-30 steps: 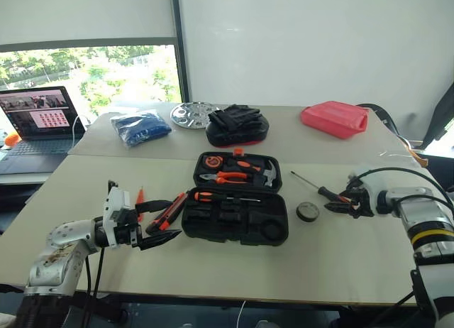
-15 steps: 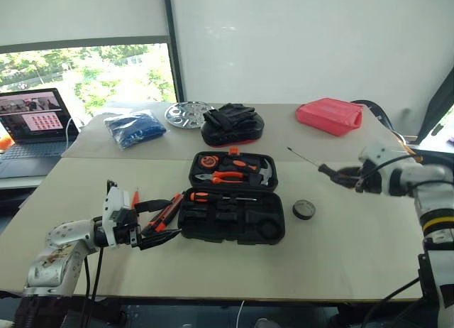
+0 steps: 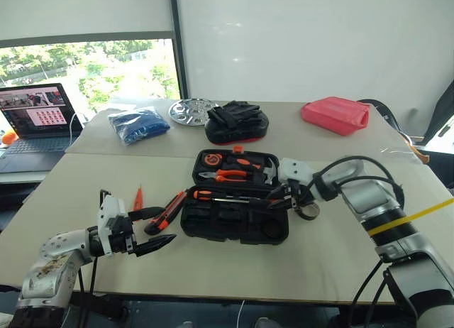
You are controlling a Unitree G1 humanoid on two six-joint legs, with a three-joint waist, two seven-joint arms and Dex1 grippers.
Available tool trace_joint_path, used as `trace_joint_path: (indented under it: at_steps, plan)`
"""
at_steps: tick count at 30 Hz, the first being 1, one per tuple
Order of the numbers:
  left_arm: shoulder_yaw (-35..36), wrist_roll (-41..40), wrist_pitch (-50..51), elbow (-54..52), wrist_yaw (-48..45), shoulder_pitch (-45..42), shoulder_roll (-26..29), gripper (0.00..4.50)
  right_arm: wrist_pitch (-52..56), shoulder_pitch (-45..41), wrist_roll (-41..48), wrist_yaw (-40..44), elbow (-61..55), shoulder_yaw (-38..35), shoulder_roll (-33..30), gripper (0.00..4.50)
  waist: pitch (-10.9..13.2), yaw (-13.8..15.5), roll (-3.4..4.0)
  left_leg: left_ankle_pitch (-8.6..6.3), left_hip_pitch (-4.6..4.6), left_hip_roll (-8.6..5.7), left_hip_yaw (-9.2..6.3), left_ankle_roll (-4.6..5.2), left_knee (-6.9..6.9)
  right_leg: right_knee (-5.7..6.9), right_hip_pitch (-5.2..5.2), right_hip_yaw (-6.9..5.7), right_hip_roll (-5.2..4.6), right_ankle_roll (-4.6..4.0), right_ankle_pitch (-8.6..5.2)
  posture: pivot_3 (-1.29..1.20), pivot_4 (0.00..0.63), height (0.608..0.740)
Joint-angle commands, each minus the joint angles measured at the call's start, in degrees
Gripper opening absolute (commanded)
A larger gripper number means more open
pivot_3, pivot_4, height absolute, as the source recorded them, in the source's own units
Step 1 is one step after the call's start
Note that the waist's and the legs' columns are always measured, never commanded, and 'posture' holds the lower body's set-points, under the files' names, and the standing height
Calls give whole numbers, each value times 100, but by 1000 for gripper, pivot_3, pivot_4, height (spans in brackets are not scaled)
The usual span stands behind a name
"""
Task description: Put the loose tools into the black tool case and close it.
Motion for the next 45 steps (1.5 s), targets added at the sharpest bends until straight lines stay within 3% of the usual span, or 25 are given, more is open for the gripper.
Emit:
trace_joint_path:
  at_steps: [1, 21, 23, 27, 34, 37, 44, 45]
  plan:
    - [166, -110, -96, -289, 65, 87, 19, 4500, -116, -188, -114, -39, 45, -7, 56, 965, 0, -8, 0, 0, 3, 0, 1, 0, 0, 0, 0, 1, 0, 0, 0, 0, 150, 740]
    - [170, -115, -91, -540, 226, 283, 14, 4500, -52, -431, -504, 64, 887, 221, 282, 965, 0, -11, -1, 3, 13, -1, 1, -3, 1, 10, 7, -1, 3, -3, 1, 0, 150, 740]
    - [166, -103, -100, -488, 215, 240, 22, 4500, -164, -435, -412, 76, 890, 151, 314, 1967, 0, -1, -1, 3, 13, -1, 1, -3, 1, 10, 8, -2, 3, -3, 1, 0, 150, 740]
    - [164, -79, -121, -386, 195, 165, 34, 4500, -257, -589, 2, 266, 782, -248, 335, 3180, 0, -14, -1, 3, 11, 0, 1, -3, -2, 9, 5, -3, 4, -3, 1, 0, 150, 740]
    - [169, -47, -149, -253, 171, 74, 47, 4500, 108, -681, 425, 635, 410, -497, 204, 3180, 0, -63, -1, 3, 12, 2, 1, -3, -2, 11, 4, -2, 5, -4, 1, 0, 150, 740]
    - [134, -14, -187, -208, 188, 50, 13, 4500, -210, -606, 229, 288, 559, -391, 397, 2425, 0, -81, -2, 3, 17, 5, 1, -3, -2, 13, 5, -3, 8, -6, 2, 0, 150, 740]
    - [108, -9, -206, -276, 245, 121, -7, 4500, -516, -582, -103, 23, 952, -109, 686, 59, 0, -69, -2, 3, 14, 3, 3, -3, -2, 14, 2, -2, 6, -7, 2, 0, 150, 740]
    - [110, -6, -209, -283, 251, 134, -5, 4500, -534, -586, -127, -4, 1008, -88, 720, 25, 0, -62, -2, 3, 14, 4, 3, -3, -2, 15, 2, -2, 6, -7, 2, 0, 150, 740]
